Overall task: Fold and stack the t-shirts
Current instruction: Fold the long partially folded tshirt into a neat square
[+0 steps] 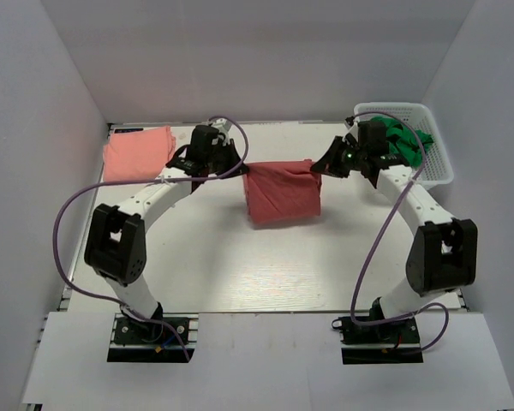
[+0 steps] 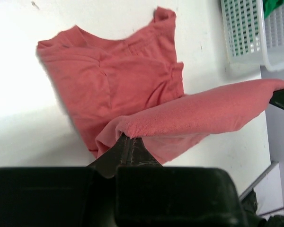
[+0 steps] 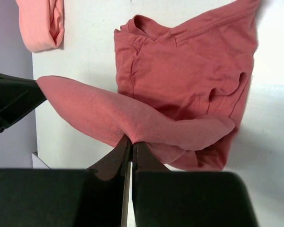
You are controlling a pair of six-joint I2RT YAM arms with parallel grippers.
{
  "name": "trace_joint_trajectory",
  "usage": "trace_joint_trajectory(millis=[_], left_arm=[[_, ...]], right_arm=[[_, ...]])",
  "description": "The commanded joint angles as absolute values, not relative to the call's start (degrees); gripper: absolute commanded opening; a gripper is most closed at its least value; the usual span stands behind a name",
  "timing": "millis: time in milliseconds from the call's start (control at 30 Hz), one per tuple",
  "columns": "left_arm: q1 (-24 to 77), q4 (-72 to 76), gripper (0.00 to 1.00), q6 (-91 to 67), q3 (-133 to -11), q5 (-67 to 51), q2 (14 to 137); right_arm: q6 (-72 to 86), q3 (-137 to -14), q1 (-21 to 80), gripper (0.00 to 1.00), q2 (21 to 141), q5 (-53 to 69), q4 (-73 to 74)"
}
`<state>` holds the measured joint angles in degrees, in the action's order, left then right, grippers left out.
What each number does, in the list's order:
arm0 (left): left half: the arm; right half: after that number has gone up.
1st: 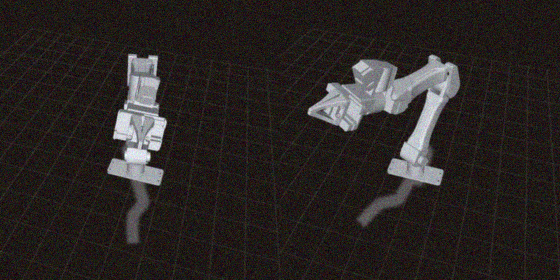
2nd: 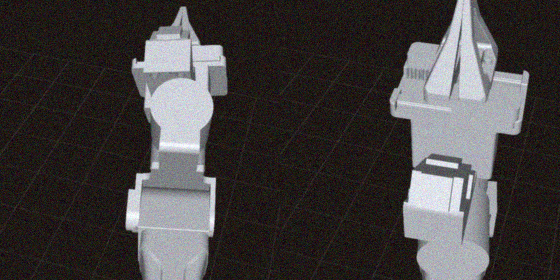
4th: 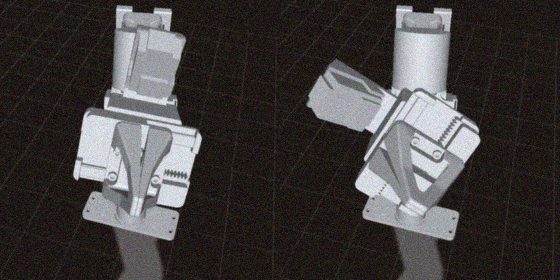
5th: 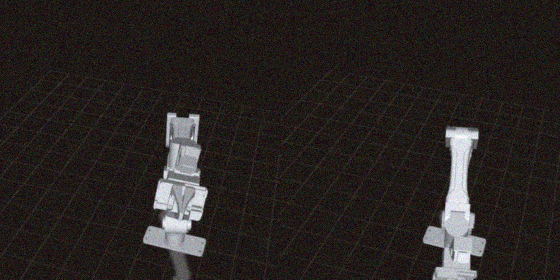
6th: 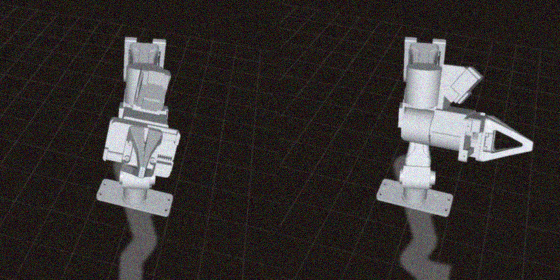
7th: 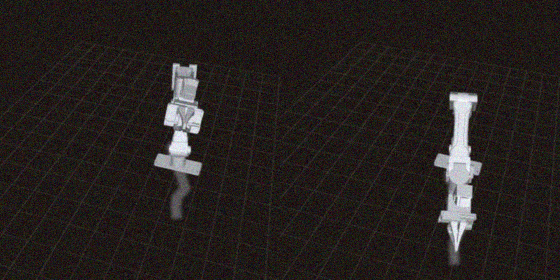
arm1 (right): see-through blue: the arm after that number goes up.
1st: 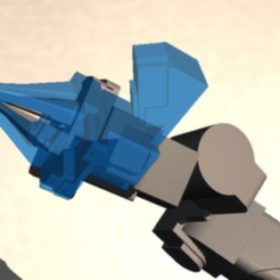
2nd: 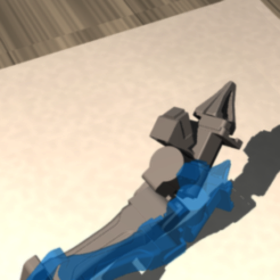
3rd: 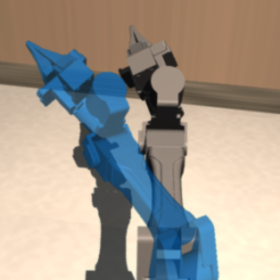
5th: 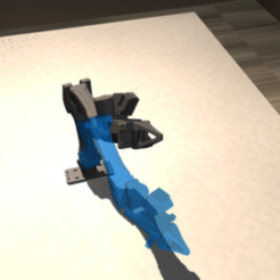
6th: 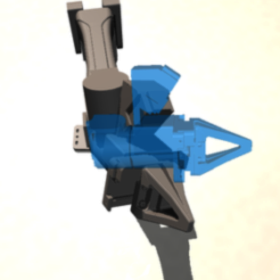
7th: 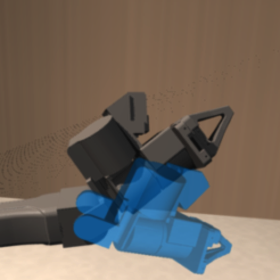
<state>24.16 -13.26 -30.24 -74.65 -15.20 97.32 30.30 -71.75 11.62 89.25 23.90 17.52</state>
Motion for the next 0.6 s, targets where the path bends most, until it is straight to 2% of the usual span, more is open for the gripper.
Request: trace_joint_trajectory(millis=[0, 267, 433, 533, 567], left_arm=[[22.42, -9.84, 0.0, -30.23, -80.14, -13.1, 98.6], [20.65, -8.62, 0.0, -31.29, -85.33, -10.81, 108.0], [20.13, -1.95, 0.0, -30.67, -93.24, -10.72, 120.89], [19.6, -2.8, 0.0, -30.06, -103.24, -12.13, 128.47], [19.6, -5.77, 0.01, -29.1, -110.15, -12.13, 133.37]], right_arm=[[30.24, -77.33, 10.45, 0.0, 93.32, 24.78, 13.8], [31.63, -84.45, 8.97, 0.0, 105.45, 26.89, 9.85], [34.97, -90.26, 8.0, 0.0, 116.26, 22.08, 5.37], [37.08, -95.17, 8.17, 0.0, 122.93, 18.72, 0.7], [37.7, -100.06, 8.0, 0.0, 124.09, 18.02, 1.66]])
